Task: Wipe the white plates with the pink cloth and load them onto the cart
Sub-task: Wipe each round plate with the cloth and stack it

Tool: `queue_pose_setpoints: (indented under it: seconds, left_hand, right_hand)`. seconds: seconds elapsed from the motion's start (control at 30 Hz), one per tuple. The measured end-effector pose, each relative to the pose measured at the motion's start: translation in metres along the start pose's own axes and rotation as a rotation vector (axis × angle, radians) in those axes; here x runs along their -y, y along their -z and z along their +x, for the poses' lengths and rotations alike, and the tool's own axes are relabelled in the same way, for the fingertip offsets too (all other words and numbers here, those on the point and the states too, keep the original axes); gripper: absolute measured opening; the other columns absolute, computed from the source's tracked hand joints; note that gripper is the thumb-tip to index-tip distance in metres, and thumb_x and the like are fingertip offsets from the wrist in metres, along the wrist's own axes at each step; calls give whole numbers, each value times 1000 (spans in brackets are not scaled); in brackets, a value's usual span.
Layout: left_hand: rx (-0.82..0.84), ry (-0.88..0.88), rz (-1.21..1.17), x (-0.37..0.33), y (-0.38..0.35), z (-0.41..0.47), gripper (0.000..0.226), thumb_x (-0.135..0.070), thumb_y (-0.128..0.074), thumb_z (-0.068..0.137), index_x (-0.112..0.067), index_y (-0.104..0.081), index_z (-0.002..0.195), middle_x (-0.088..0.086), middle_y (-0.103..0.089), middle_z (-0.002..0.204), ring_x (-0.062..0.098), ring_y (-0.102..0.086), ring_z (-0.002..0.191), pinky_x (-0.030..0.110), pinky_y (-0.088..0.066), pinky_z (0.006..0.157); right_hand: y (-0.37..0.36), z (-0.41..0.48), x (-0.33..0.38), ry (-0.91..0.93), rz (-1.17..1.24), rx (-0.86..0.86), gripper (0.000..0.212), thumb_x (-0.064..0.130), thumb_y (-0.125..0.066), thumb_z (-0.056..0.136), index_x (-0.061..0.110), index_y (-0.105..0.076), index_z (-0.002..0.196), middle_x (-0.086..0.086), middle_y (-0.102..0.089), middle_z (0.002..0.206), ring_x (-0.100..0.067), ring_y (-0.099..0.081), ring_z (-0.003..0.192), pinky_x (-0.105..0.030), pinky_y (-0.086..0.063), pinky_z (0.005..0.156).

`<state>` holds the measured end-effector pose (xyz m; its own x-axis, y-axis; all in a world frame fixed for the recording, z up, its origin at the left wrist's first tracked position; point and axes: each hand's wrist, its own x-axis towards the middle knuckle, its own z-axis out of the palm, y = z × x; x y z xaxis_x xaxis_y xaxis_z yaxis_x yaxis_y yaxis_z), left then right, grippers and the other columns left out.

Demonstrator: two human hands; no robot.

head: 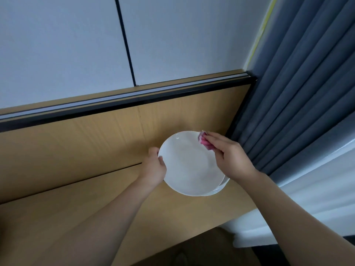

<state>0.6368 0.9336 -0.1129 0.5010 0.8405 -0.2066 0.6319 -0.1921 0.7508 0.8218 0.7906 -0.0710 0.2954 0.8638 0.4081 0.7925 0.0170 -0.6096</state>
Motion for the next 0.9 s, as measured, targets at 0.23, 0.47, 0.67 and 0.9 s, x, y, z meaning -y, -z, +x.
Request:
queue_pose_setpoints:
  seconds: [0.23, 0.47, 0.67, 0.9]
  left_hand:
    - [-108, 113, -40, 69, 55, -32, 20, -20, -35, 101, -19, -41, 120, -6, -55, 88, 14, -57, 77, 29, -44, 60]
    - [-208, 260, -106, 150, 97, -70, 27, -17, -36, 101, -13, -45, 127, -4, -56, 102, 13, -56, 88, 28, -42, 70]
    - [-209, 347, -155, 209, 117, -84, 30, -14, -35, 101, -9, -43, 130, 5, -59, 111, 14, -54, 90, 29, -42, 78]
    - [-176, 389, -68, 255, 132, -85, 35, -16, -36, 102, -9, -42, 135, 8, -57, 120, 16, -48, 93, 28, -38, 82]
  right_hand:
    - [-51, 22, 42, 70, 65, 53, 44, -16, -49, 89, 4, -63, 126, 3, -59, 132, -1, -57, 116, -30, -49, 100]
    - [-133, 20, 102, 149, 93, 130, 46, -18, -50, 86, 4, -63, 124, 17, -52, 127, 18, -46, 115, -6, -37, 99]
    - [-204, 2, 131, 141, 135, 244, 49, -21, -49, 83, 5, -65, 121, 18, -53, 124, 10, -52, 111, -11, -43, 96]
    - [-244, -7, 143, 87, 107, 304, 46, -17, -55, 85, 10, -67, 120, 30, -49, 125, 15, -53, 106, -9, -42, 94]
